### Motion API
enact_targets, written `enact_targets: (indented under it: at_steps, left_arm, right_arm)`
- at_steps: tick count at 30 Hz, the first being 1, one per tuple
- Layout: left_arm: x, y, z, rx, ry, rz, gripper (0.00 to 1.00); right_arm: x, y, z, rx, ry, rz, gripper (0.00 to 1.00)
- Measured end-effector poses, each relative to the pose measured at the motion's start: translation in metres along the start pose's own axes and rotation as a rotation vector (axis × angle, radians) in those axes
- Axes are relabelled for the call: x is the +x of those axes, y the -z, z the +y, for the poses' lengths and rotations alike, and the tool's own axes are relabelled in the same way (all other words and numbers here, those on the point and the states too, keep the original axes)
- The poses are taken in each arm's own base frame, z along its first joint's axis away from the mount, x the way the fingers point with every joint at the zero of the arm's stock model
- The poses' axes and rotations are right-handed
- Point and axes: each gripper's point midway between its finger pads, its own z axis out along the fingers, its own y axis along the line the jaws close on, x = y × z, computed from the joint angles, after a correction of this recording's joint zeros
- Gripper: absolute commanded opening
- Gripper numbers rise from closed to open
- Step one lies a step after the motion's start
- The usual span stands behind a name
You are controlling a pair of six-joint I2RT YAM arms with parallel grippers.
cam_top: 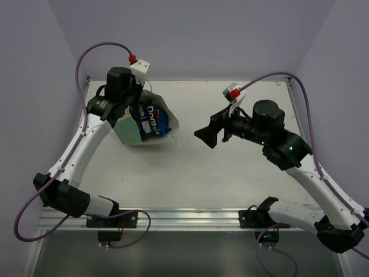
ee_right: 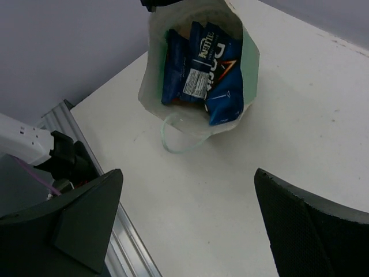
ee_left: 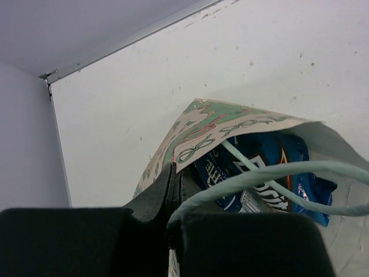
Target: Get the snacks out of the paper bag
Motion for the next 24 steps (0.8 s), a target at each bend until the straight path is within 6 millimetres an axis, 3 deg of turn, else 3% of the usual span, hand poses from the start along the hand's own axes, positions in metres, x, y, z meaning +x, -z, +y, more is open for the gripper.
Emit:
enact_targets:
  at_steps: [2, 7, 12, 19, 24]
  left_arm:
    - [-0.002, 0.004, -0.004, 0.024, -0.021, -0.021, 0.00]
    - [0.009, 0.014, -0.025, 0.081, -0.053, -0.028, 0.00]
    - [0.020, 0.019, -0.040, 0.123, -0.064, -0.044, 0.00]
    - [0.020, 0.028, -0.048, 0.154, -0.042, -0.071, 0.00]
    - [0.017, 0.033, -0.059, 0.182, -0.026, -0.081, 0.00]
  right_arm:
    - [-0.005, -0.017, 0.012, -0.028, 0.028, 0.005, 0.99]
    - [-0.017, -0.062, 0.035, -0.052, 0.067, -0.010, 0.86]
    - [-0.004, -0.111, 0.046, -0.041, 0.063, 0.010, 0.75]
    - [0.046, -0.175, 0.011, 0.109, 0.042, 0.105, 0.74]
    - [0.080, -0.198, -0.009, 0.190, 0.041, 0.176, 0.74]
